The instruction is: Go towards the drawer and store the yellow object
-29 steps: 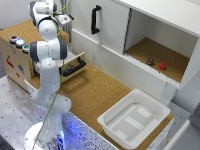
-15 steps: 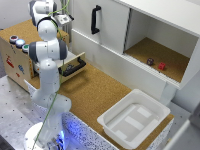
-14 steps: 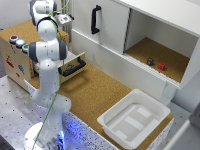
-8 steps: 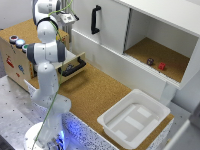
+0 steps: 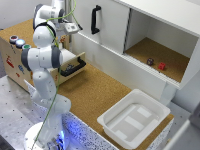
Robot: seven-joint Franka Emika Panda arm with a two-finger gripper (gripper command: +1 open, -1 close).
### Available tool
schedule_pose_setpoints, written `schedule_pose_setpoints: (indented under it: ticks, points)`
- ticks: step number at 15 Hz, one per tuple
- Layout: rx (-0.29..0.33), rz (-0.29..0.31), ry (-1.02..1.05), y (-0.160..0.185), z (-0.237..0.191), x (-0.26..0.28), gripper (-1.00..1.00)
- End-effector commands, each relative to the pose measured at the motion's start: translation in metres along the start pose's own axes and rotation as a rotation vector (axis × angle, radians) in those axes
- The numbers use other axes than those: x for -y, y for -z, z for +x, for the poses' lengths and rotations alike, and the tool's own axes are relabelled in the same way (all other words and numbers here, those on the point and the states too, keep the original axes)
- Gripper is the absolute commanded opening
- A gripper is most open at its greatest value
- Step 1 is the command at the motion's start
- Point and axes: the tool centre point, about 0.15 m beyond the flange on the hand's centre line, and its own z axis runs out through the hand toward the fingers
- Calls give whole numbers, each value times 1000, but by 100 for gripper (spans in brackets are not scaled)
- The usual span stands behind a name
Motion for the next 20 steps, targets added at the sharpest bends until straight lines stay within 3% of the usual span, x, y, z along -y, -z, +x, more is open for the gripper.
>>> schedule_pose_setpoints:
  ticks: [1, 5, 11, 12, 20]
  points:
    - [-80, -138, 20, -51, -12, 16, -100]
    - [-69, -174, 16, -68, -19, 6, -100]
    - [-20, -137, -14, -85, -37, -3, -100]
    - [-25, -134, -18, -78, -37, 0, 100]
    - [-85, -196, 2, -15, -31, 17, 100]
